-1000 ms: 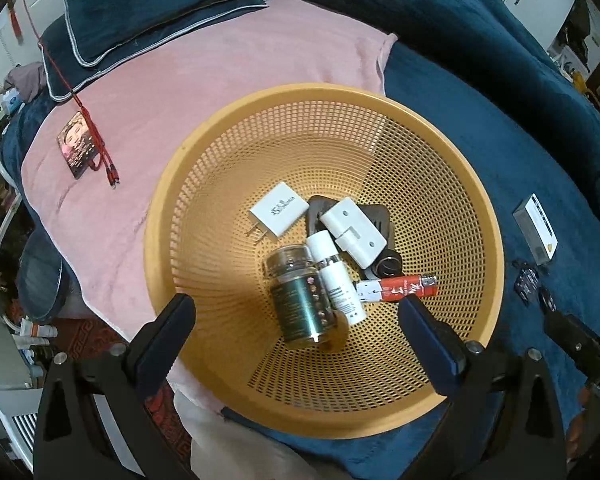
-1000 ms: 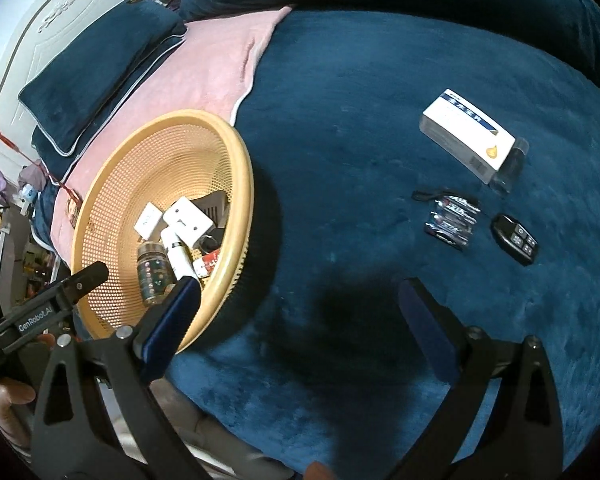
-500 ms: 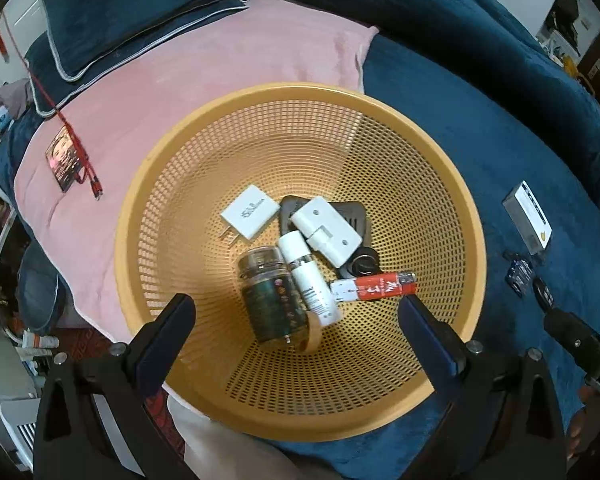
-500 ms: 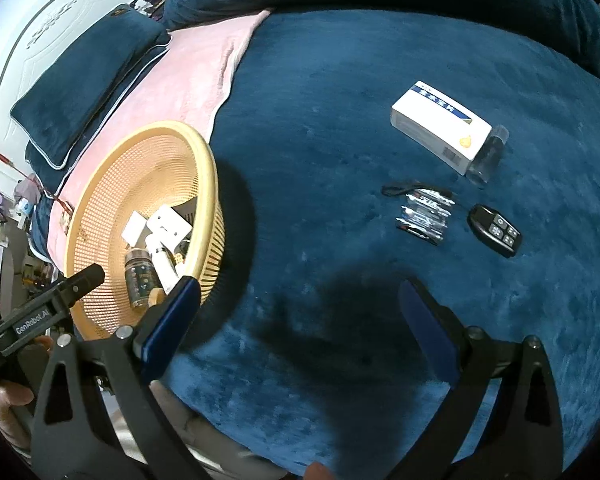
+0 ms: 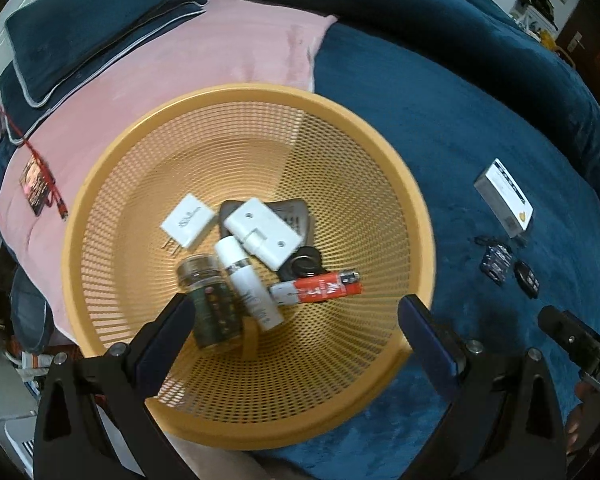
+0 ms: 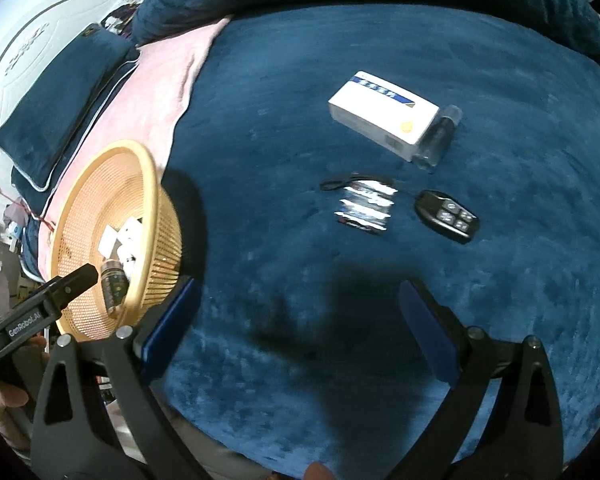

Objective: Organize rigid objects
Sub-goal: 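Withdraw both open tools from basket toward remaining items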

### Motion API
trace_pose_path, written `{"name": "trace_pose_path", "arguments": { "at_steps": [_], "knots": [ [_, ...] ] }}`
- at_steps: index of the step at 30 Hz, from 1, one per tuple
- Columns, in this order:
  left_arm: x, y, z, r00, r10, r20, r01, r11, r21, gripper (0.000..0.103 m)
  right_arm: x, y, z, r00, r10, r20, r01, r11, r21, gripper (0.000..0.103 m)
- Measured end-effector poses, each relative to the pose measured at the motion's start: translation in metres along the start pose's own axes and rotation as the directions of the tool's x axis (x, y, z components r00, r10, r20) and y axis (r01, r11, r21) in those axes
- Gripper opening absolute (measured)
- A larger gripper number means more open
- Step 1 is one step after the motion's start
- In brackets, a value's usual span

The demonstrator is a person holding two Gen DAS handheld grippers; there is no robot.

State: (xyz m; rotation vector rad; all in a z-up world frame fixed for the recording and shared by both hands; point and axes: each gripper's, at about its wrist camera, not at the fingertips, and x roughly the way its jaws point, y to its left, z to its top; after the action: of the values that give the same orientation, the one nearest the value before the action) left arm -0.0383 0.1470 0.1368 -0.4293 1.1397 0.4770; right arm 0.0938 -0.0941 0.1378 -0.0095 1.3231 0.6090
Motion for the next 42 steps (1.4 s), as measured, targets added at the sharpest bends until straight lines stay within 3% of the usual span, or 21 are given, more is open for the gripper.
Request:
{"name": "trace_pose_path", "arguments": {
  "at_steps": [30, 42],
  "knots": [
    [0.016, -0.117, 0.004, 0.997, -0.068, -0.041, 0.075, 0.978, 0.196, 0.102, -0.014, -0.096, -0.009, 0.998, -0.069, -0.005, 0.069, 0.984, 0.164, 0.1],
    [0.029, -0.17, -0.001, 0.991, -0.12, -0.053, 0.13, 0.943, 0.307, 0.102, -0.003, -0.121, -0.011, 0.997, -0.082, -0.008, 0.082, 0.978, 0.194, 0.099]
  ]
}}
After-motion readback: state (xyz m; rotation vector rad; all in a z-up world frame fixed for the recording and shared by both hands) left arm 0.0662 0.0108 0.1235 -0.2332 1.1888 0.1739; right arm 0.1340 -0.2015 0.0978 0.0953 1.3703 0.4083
